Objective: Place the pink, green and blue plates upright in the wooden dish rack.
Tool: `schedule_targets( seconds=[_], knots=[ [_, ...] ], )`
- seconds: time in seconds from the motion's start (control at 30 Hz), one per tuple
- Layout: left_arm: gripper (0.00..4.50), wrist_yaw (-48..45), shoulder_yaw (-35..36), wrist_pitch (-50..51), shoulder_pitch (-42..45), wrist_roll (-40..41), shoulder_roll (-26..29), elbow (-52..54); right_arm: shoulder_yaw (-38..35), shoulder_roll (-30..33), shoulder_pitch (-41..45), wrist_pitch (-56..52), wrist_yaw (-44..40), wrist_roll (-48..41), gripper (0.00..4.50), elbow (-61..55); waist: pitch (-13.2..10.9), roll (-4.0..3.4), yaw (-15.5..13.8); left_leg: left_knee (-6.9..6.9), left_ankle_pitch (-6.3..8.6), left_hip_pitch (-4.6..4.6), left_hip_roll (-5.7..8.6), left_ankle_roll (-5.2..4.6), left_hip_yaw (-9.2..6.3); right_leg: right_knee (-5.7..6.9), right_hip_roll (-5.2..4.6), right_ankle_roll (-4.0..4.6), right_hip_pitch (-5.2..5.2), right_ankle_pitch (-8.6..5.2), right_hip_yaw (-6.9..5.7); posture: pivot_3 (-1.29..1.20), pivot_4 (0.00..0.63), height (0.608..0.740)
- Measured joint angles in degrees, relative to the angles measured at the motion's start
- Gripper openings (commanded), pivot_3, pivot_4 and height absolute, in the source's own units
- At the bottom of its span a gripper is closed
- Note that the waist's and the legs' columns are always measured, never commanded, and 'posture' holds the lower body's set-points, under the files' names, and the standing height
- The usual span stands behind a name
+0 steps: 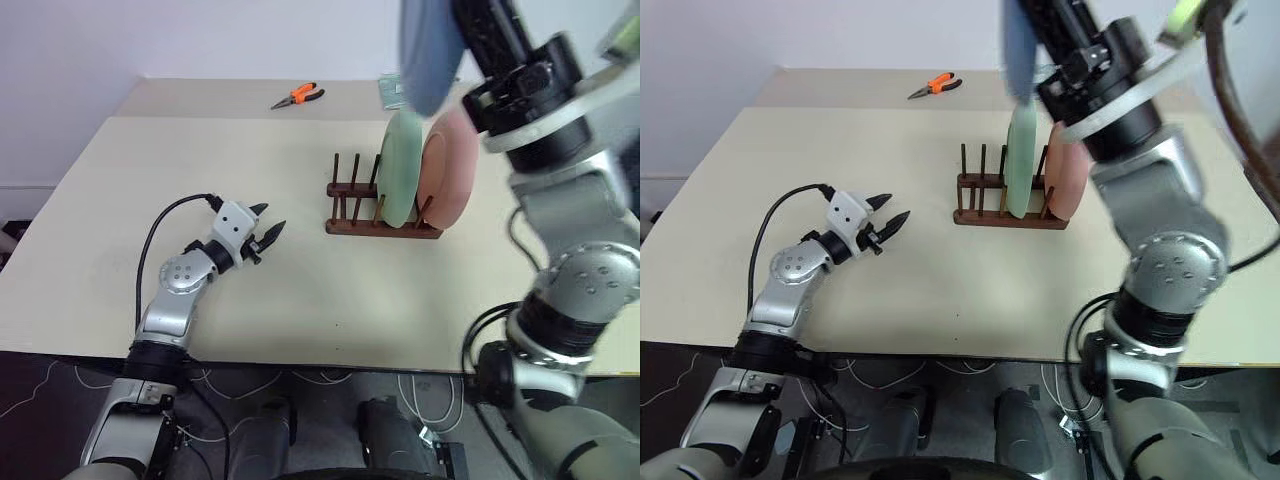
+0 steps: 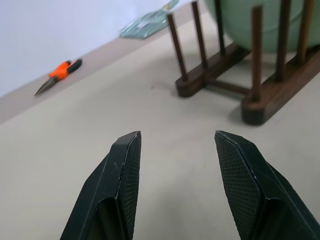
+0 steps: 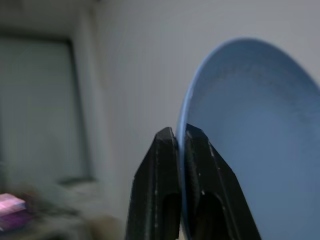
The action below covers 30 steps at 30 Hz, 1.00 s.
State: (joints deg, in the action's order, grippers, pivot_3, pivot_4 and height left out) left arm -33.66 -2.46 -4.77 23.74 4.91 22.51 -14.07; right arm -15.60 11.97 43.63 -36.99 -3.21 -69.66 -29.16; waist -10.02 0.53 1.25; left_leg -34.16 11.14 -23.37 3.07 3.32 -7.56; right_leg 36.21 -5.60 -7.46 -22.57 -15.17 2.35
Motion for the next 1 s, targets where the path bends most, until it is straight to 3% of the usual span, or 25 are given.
schedule_targets(
  seconds=[0.1, 0.27, 0.6, 0.8, 0.9, 1.0],
  knots=[
    [2.38, 0.07, 0.03, -0.63, -0.6, -0.03, 0.1, -0.04, 3.58, -4.79, -3.12, -0.25, 5.8, -2.27, 0.06, 0.84, 0.0, -0.01, -0.18, 0.0, 0.0, -0.03, 0.01, 0.0, 0.02, 0.0, 0.0, 0.0, -0.05, 0.0, 0.01, 0.0, 0.15, 0.74],
    [2.38, 0.14, 0.47, -0.62, -1.48, 0.0, 0.14, 0.48, 10.1, -8.15, -7.84, -0.41, 8.9, 2.61, 0.06, 4.75, -0.01, -0.02, -0.07, 0.01, 0.0, -0.03, 0.02, 0.01, 0.09, 0.09, 0.02, 0.0, -0.16, 0.0, 0.05, 0.0, 0.15, 0.74],
    [2.38, -0.15, 0.59, 0.04, -2.87, 0.18, 0.13, 2.58, 10.65, -9.77, -7.78, -0.05, 10.64, 6.31, 0.06, 8.71, 0.0, -0.02, -0.04, 0.02, 0.0, -0.03, 0.0, 0.01, 0.08, 0.1, 0.04, 0.0, -0.16, 0.0, 0.05, 0.0, 0.15, 0.74],
    [2.38, -0.82, 0.55, 0.11, -2.91, 0.24, -0.12, 2.61, 9.15, -9.12, -4.86, -0.19, 9.84, 8.8, 0.06, 18.15, -0.01, -0.03, 0.1, 0.02, -0.01, -0.02, 0.0, 0.0, 0.1, 0.11, 0.05, 0.0, -0.18, 0.0, 0.05, 0.0, 0.15, 0.74],
    [2.38, -0.95, 0.51, 0.19, -2.9, 0.23, -0.27, 2.62, 8.17, -8.97, -3.13, -0.47, 9.46, 9.73, 0.98, 21.6, -0.01, -0.02, 0.07, 0.05, 0.0, -0.03, -0.01, 0.01, 0.1, 0.11, 0.05, 0.0, -0.18, 0.0, 0.05, 0.0, 0.15, 0.74],
    [2.38, -0.94, 0.51, 0.33, -2.91, 0.23, -0.36, 2.7, 8.48, -8.2, -2.98, -0.63, 8.71, 12.55, 2.51, 22.91, -0.01, -0.03, 0.05, 0.05, 0.0, -0.03, 0.0, 0.0, 0.1, 0.11, 0.05, 0.0, -0.18, 0.0, 0.05, 0.0, 0.15, 0.74]
  ],
)
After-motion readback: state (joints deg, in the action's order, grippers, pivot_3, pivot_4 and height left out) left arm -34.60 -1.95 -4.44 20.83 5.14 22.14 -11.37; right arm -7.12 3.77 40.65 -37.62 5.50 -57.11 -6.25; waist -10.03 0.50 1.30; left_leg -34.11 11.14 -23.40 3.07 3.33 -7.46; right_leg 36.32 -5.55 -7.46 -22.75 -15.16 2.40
